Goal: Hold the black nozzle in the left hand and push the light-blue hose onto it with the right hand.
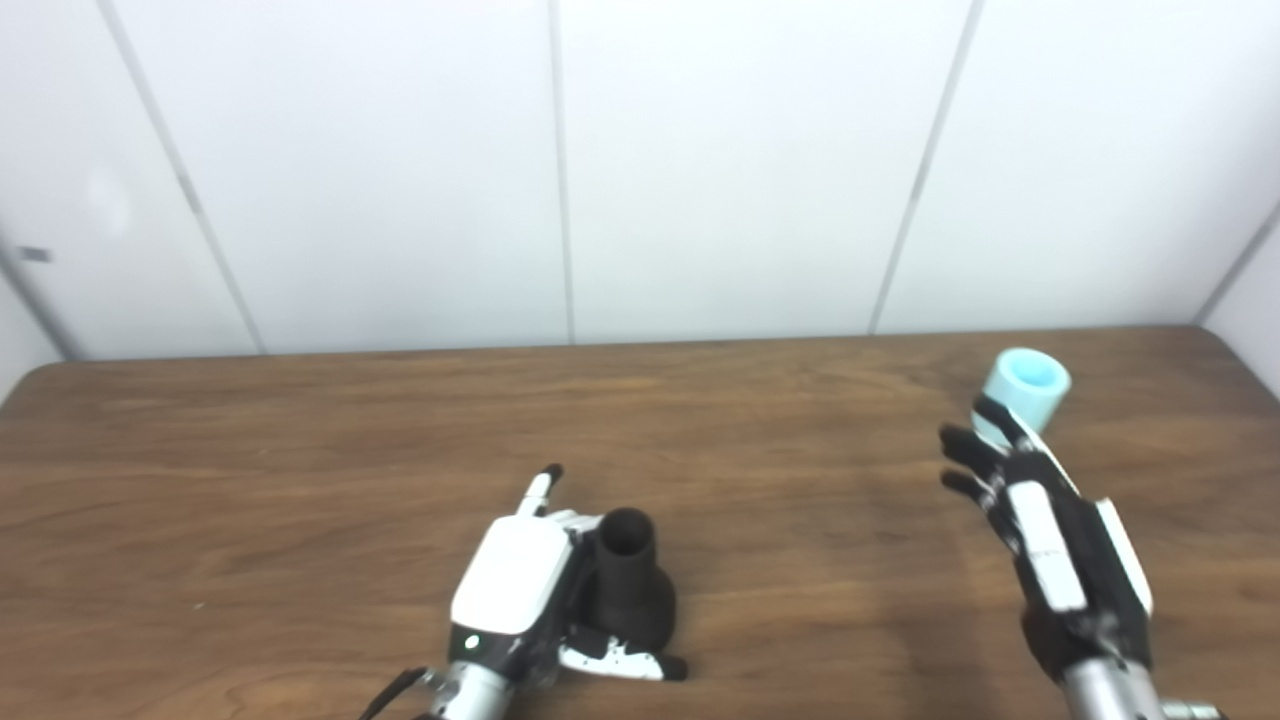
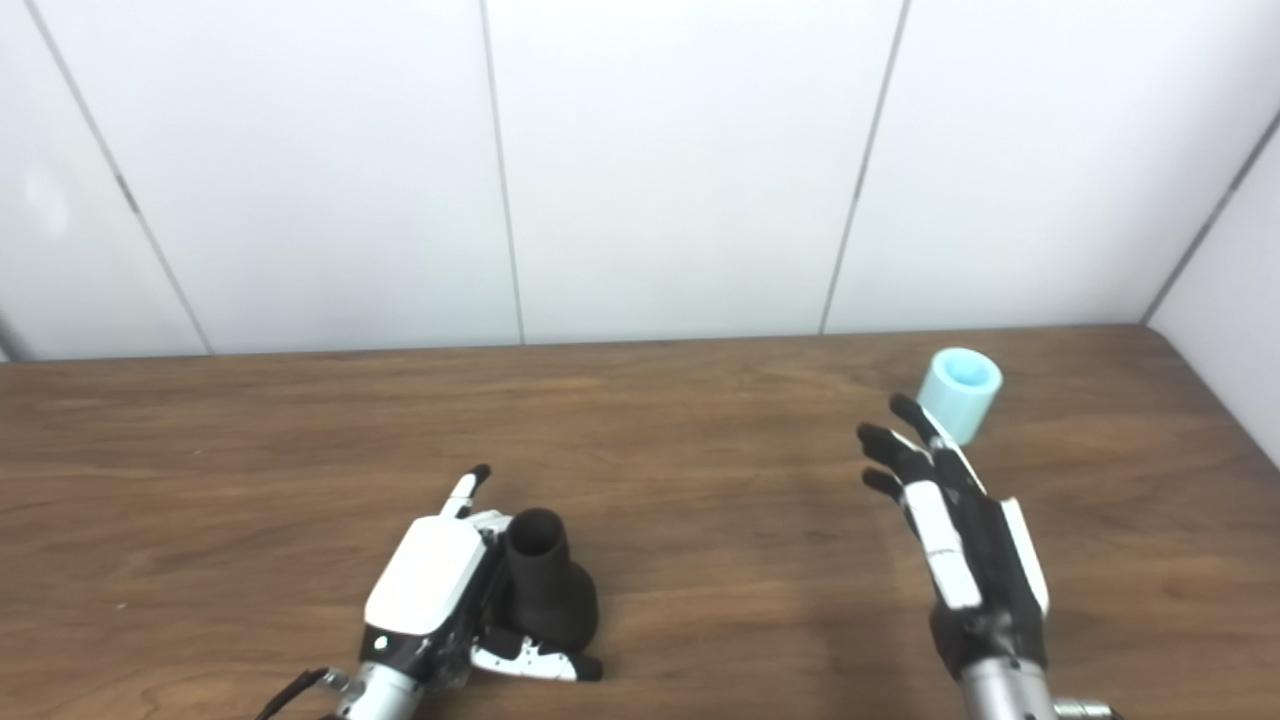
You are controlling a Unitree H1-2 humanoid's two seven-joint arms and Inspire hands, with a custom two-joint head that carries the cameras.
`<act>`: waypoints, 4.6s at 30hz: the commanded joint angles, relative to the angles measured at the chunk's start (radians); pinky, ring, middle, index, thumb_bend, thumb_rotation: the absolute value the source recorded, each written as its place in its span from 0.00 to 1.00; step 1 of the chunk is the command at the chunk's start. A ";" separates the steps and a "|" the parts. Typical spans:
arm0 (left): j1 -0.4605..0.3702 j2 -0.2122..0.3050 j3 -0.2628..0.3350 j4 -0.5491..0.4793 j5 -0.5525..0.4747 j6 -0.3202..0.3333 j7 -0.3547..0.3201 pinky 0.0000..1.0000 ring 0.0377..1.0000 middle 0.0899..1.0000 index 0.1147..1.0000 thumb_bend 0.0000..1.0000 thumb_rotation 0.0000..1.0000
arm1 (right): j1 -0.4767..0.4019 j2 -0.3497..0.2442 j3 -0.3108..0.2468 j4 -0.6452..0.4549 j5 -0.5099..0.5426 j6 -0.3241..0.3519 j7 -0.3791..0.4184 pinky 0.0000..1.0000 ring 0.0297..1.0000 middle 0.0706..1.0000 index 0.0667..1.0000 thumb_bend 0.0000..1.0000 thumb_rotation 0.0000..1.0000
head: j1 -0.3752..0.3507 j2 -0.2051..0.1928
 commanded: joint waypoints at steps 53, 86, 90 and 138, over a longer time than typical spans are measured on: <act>0.067 0.026 0.056 0.038 0.012 -0.049 -0.022 1.00 0.58 0.39 0.45 0.52 0.00 | -0.712 -0.585 0.336 0.901 -0.808 0.071 0.165 0.85 0.94 0.88 0.80 0.87 0.10 | -0.104 -0.024; 0.052 0.036 0.064 0.049 0.018 -0.073 -0.011 1.00 0.58 0.39 0.45 0.52 0.00 | -0.754 -0.571 0.375 1.017 -0.777 -0.065 0.112 0.53 0.57 0.61 0.62 0.81 0.02 | -0.095 -0.012; 0.046 0.034 0.062 0.039 0.025 -0.068 -0.023 1.00 0.58 0.39 0.45 0.52 0.00 | -0.749 -0.575 0.381 1.019 -0.788 -0.061 0.104 0.50 0.51 0.50 0.48 0.55 0.05 | -0.095 -0.010; 0.049 -0.057 0.007 0.071 0.085 -0.023 -0.004 0.98 0.57 0.39 0.45 0.52 0.00 | -0.497 -0.432 0.363 0.033 -0.887 0.032 0.378 0.33 0.39 0.49 0.49 0.49 0.00 | 0.123 0.026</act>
